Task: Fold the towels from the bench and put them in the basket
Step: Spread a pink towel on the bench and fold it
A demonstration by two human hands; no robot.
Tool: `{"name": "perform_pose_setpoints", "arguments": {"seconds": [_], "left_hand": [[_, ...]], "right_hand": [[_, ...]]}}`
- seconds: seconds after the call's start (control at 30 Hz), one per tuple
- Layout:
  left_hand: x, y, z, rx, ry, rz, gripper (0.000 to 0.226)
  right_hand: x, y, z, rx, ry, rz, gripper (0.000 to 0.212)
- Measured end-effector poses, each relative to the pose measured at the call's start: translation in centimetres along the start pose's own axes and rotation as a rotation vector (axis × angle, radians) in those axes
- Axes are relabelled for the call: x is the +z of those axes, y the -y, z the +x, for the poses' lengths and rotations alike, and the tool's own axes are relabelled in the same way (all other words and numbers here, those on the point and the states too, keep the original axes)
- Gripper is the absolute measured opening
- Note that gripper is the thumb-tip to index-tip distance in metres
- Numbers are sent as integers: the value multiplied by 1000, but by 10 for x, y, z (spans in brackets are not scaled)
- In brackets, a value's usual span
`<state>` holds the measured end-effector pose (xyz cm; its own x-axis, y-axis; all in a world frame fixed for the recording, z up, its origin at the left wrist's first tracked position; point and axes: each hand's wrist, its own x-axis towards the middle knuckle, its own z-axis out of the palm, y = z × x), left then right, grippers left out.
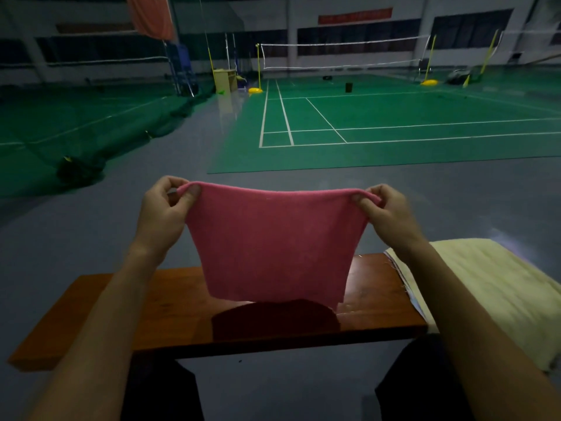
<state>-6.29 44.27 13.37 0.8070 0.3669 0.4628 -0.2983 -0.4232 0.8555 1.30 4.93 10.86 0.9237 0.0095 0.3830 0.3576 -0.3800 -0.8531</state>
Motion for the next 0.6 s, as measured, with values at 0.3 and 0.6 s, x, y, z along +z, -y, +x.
{"name": "perform_pose_setpoints", "arguments": {"seconds": [0.3,0.6], "left_hand": [[-14,-18,-27,-195,77,-343,14],[3,45,-34,-32,131,175,12]], "right_hand": [[-34,12,-40,171,142,356,47],[-12,-47,-30,10,157,-227,43]]}}
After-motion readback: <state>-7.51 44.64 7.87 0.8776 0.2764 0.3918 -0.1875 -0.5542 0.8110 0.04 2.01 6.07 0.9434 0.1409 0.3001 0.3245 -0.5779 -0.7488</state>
